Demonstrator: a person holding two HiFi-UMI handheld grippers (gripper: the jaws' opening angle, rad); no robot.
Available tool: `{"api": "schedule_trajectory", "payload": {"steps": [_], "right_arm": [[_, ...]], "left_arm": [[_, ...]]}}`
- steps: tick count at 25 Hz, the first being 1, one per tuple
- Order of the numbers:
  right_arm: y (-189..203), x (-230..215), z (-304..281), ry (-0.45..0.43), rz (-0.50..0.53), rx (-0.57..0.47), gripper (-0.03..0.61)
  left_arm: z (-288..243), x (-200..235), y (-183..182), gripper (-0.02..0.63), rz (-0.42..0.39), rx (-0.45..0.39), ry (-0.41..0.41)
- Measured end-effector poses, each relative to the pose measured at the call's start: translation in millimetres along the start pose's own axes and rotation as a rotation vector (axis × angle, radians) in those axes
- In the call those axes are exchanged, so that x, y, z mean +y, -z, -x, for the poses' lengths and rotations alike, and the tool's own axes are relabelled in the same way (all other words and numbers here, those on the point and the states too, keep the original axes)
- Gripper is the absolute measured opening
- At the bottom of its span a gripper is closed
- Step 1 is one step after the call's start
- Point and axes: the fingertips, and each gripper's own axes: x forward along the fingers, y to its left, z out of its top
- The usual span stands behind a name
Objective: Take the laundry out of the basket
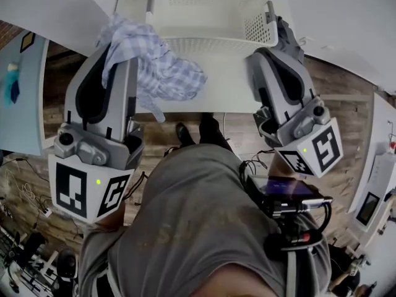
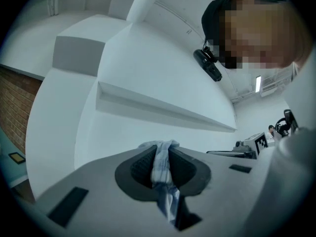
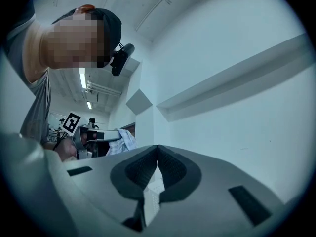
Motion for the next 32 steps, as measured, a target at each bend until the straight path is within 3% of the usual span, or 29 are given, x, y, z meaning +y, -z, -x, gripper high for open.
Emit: {"api": "schedule_trajectory", "payload": {"steps": [11, 21, 32], "right_arm": [[26.0, -24.8, 4.9, 0.033, -0.013, 0.075, 0.009], [48.7, -59.8, 0.1, 0.045, -0.023, 0.136, 0.009], [53.2, -68.4, -4.4, 0.061, -0.023, 0.163, 0.009]], "left_arm": [[-31.6, -17.3, 101.9, 0.048, 0.059, 0.065, 0.031], [-57.5, -16.2, 188.2, 0.049, 0.149, 0.156, 0.009], [-65.1, -6.4, 261.2, 0.052, 0.118, 0.275, -0.016]]}}
